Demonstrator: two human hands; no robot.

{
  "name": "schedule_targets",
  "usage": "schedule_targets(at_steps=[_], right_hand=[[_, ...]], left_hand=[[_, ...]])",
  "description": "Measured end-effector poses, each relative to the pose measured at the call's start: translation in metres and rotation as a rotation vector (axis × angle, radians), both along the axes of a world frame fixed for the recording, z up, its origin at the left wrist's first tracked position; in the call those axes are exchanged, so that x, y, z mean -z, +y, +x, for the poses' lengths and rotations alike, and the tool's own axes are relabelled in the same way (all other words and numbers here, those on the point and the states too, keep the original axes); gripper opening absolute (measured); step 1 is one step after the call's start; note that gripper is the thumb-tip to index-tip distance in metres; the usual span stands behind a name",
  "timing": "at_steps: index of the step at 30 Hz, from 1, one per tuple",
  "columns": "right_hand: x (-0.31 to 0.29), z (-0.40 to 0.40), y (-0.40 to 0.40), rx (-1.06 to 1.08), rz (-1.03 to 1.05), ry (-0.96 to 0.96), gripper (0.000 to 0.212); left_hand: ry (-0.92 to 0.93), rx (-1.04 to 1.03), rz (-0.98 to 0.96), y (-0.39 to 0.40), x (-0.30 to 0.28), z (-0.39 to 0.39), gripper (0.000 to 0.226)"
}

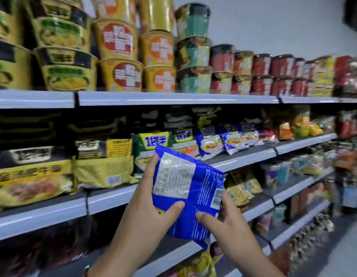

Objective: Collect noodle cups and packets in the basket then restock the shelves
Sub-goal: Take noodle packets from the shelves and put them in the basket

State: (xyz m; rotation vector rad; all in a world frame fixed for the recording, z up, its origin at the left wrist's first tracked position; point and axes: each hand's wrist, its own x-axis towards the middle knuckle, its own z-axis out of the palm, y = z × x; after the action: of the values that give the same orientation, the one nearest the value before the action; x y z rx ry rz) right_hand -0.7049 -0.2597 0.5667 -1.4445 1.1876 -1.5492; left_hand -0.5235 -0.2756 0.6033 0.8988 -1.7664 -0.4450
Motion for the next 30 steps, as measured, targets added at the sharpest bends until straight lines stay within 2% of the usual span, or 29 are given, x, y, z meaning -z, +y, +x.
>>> schedule_targets(at_steps=[3,8,11,13,15,17,20,24,26,30], right_hand=[[-0.014,-0.040,-0.023,0.051,-0.007,0.007,0.050],[-0.053,-0.118,-0.087,0.138,-0.103,0.097,0.043],[-0.074,-0.166,-0.155,0.194,-0.144,0.130,0.051],[-0.087,-0.193,-0.206,0.179,-0.129,0.124,0.067],[-0.095,-0.213,-0.256,0.155,-0.108,0.113,0.070],[-0.096,-0.227,-0.297,0.117,-0.066,0.115,0.057],[-0.087,-0.240,-0.338,0.063,0.019,0.236,0.038],[-0.070,-0.247,-0.362,0.024,0.026,0.289,0.029],[-0.063,-0.249,-0.367,0.051,-0.020,0.377,0.033],[-0.058,-0.248,-0.368,0.104,-0.070,0.460,0.058]], left_hand=[[-0.018,0.018,-0.013,-0.030,-0.010,-0.041,0.098],[-0.158,-0.050,-0.089,-0.103,-0.036,-0.113,0.106],[-0.244,-0.129,-0.114,-0.155,-0.050,-0.156,0.110],[-0.266,-0.193,-0.096,-0.192,-0.058,-0.183,0.110],[-0.258,-0.261,-0.079,-0.229,-0.062,-0.207,0.109],[-0.227,-0.295,-0.027,-0.265,-0.060,-0.225,0.107],[-0.193,-0.308,0.093,-0.303,-0.046,-0.238,0.095],[-0.263,-0.418,0.087,-0.320,-0.025,-0.242,0.093],[-0.295,-0.456,0.059,-0.325,-0.021,-0.241,0.093],[-0.359,-0.513,0.078,-0.325,-0.020,-0.237,0.100]])
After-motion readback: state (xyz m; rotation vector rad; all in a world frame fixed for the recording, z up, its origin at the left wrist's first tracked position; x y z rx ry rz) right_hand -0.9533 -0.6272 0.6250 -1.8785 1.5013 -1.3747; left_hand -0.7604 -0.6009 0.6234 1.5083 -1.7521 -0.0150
